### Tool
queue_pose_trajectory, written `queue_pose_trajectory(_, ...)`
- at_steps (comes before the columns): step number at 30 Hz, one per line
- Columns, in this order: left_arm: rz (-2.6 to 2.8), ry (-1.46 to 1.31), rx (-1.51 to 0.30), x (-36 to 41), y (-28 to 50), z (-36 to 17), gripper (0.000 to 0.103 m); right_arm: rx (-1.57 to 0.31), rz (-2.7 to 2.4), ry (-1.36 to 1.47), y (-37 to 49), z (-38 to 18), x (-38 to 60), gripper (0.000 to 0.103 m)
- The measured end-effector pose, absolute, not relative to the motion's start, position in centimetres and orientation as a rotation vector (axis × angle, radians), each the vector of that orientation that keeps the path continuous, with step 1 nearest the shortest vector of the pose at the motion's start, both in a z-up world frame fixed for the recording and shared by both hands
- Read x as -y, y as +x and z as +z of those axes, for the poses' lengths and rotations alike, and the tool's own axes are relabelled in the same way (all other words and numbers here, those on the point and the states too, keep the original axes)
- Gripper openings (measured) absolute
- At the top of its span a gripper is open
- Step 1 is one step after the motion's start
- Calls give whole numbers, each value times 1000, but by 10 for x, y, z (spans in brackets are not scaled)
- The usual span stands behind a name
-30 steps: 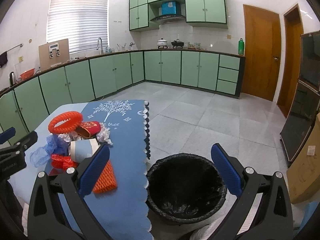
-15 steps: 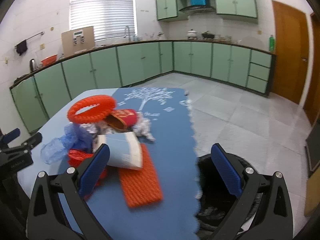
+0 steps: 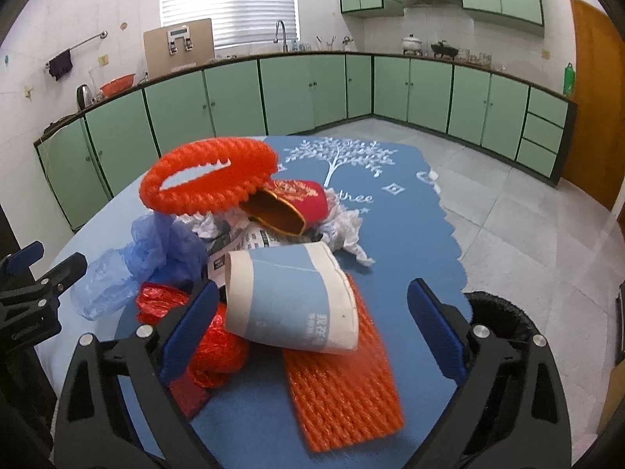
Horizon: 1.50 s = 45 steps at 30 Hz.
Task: Collect trash
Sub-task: 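Grasp the white-blue paper cup with the right tool while the left grasps the orange mesh ring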
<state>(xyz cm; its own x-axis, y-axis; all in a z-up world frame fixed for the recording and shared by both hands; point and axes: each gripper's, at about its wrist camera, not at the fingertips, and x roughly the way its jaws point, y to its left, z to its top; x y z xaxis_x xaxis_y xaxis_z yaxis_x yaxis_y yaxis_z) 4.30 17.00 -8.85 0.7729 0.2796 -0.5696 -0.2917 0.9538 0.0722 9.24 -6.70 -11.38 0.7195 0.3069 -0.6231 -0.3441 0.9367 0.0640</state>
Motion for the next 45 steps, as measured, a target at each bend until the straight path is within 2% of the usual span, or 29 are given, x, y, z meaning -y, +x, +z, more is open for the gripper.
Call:
queue_pose_trajectory(7,306,-28,-615,-172,45,-90,97,-734,394,-38,102,-124,64,82)
queue_pose_trajectory(9,304,-31,-616,-172,46,-90,97,-750,411,-38,103,-125,63,74)
queue_pose_trajectory(24,250,-32,-593,-154,58,-74,97,-691,420,-6,101,-99,82,70)
queue_pose_trajectory(36,142,-26,-536,-118,100,-51,97,-659,345,-11,132,-84,103,70)
queue_pose_trajectory(42,129,-21,-556,-108,120,-54,87,-654,341,-12,144,-84,105,70)
queue_pose_trajectory(45,116,-10,-581,-104,133,-58,65,-651,340,-14,147,-83,105,71)
